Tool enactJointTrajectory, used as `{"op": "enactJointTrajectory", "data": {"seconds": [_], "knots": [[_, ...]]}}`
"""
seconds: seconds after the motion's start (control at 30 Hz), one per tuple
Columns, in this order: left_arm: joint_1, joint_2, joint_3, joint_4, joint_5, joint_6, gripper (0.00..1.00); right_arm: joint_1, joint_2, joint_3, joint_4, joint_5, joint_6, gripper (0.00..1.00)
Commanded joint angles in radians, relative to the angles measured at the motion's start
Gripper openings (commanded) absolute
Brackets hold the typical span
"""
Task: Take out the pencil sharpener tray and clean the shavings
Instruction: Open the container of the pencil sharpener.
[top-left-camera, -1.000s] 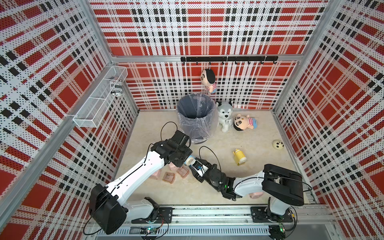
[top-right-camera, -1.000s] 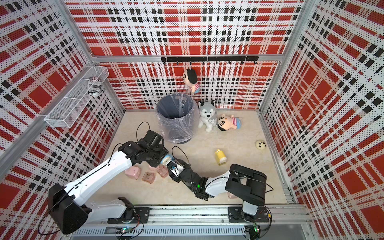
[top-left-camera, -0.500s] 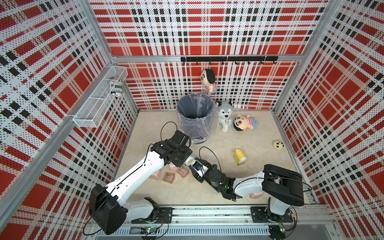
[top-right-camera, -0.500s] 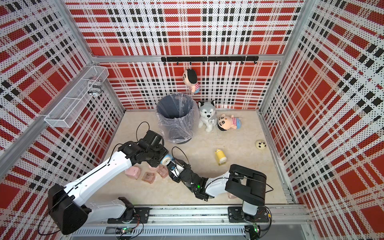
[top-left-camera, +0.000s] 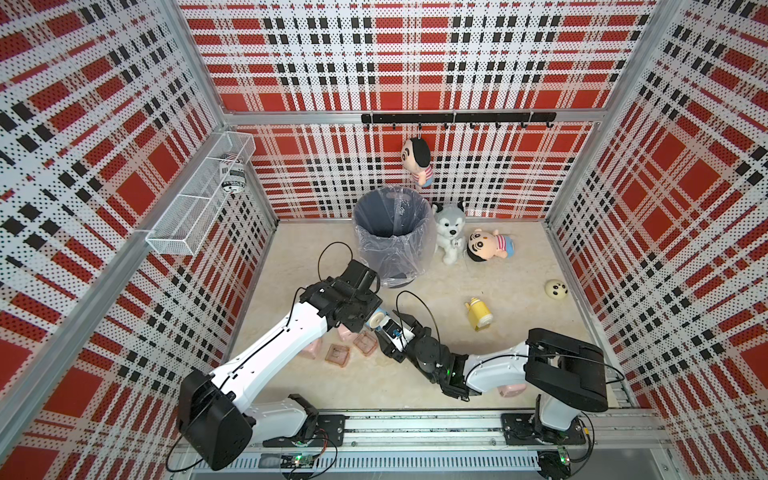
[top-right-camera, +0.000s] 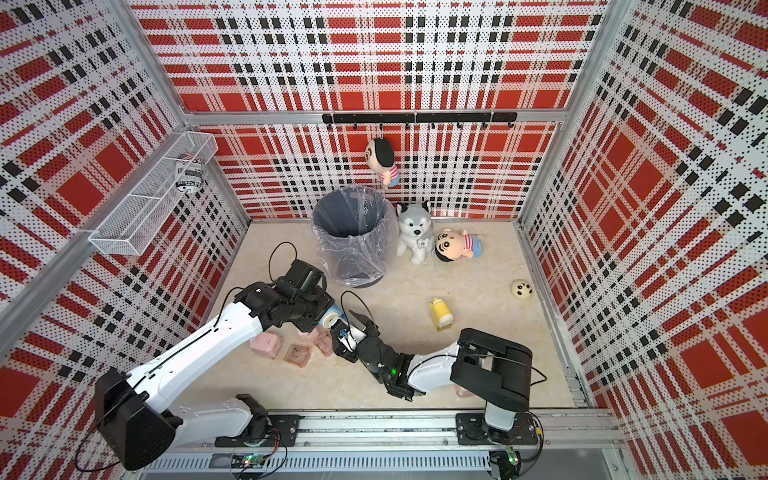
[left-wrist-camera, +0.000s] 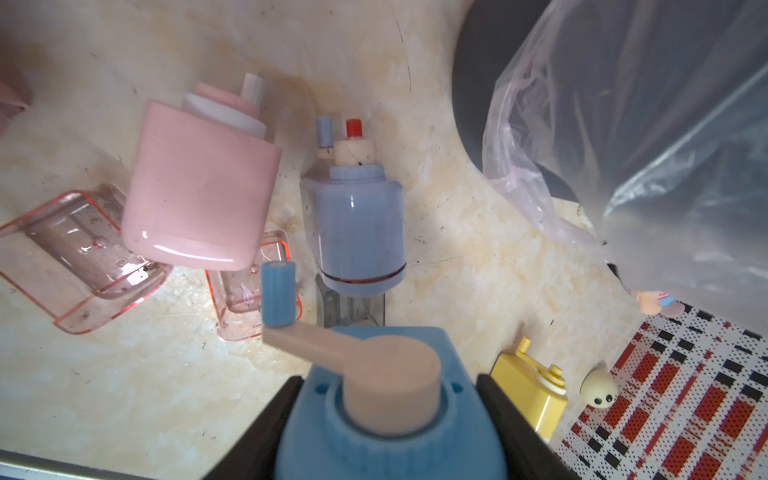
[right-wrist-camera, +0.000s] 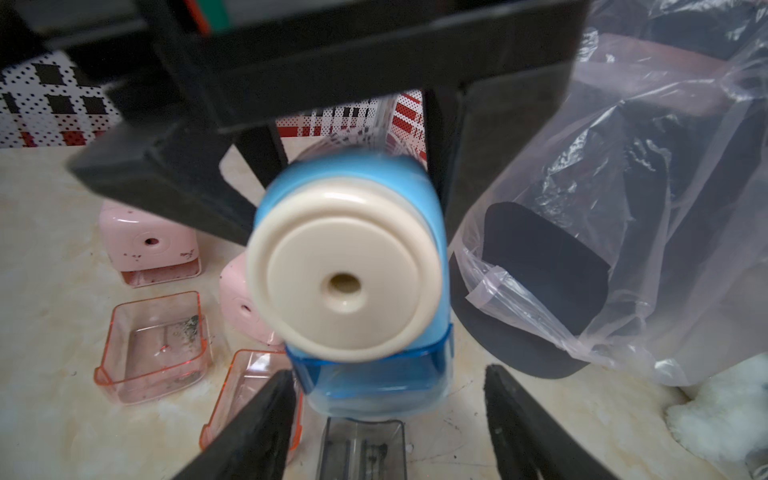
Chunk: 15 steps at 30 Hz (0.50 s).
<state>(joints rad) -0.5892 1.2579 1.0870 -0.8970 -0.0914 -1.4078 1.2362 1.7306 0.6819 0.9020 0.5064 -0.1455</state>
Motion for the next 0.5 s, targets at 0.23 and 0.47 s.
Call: {"op": "enactJointTrajectory", "data": {"seconds": [0.23,0.47], "knots": [[0.008,-0.027,-0.001,0.009,-0.037,0.012,0.46,0.011,0.066,0.070,-0.057,0.027,-0.009,0.97],[0.008,-0.030,-0.003,0.006,-0.039,0.010,0.46,0.002,0.075,0.081,-0.071,-0.019,-0.022,0.81]]}}
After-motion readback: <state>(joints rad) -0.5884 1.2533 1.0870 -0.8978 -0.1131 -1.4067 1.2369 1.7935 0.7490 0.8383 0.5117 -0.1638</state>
